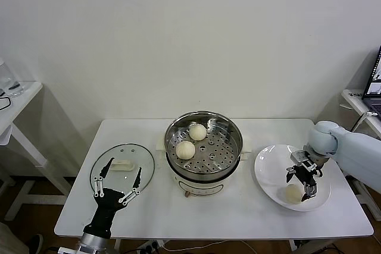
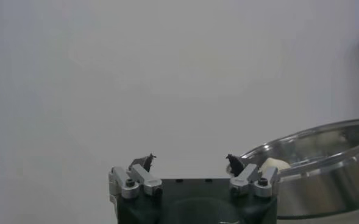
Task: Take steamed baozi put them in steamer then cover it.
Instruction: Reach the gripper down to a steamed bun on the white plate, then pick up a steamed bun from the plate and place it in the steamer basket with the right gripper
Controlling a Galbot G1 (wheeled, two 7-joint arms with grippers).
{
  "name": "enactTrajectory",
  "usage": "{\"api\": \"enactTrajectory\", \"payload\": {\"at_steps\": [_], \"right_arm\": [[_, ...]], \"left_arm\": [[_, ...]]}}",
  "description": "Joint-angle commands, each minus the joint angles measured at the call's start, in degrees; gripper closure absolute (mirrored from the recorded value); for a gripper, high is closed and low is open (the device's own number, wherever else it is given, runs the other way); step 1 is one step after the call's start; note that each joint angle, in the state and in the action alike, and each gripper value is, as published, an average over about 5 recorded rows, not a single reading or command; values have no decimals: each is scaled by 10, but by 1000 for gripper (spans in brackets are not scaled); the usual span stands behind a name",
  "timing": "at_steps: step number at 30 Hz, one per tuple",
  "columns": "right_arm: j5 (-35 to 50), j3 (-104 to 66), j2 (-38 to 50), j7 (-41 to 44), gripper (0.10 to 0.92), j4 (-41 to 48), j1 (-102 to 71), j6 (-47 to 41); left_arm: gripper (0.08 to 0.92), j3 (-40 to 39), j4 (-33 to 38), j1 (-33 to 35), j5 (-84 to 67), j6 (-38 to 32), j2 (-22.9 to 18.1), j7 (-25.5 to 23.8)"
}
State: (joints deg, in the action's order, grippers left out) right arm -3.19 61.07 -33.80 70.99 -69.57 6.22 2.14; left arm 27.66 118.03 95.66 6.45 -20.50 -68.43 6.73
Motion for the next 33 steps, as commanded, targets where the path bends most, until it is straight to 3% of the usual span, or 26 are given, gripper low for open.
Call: {"api": "enactTrajectory", "payload": {"at_steps": [1,9,17,25,33], "right_arm": [[-9,-17,4,-20,255,-2,-30,-1],[-10,-18,10,-15,322,-19,-1,6],[12,-8,1,25,354,-52,137,52],[29,78,-114,49,355,-63,362,196],[42,99,-229,23,355,-96,402,268]], "left_arm": [[177,2,6,2,-1,1,2,1],[177,3,8,2,-1,2,5,0],[177,0,6,-1,-2,1,8,1],[177,-1,11,0,-3,0,9,1],[177,-1,12,1,-3,-1,9,1]]}}
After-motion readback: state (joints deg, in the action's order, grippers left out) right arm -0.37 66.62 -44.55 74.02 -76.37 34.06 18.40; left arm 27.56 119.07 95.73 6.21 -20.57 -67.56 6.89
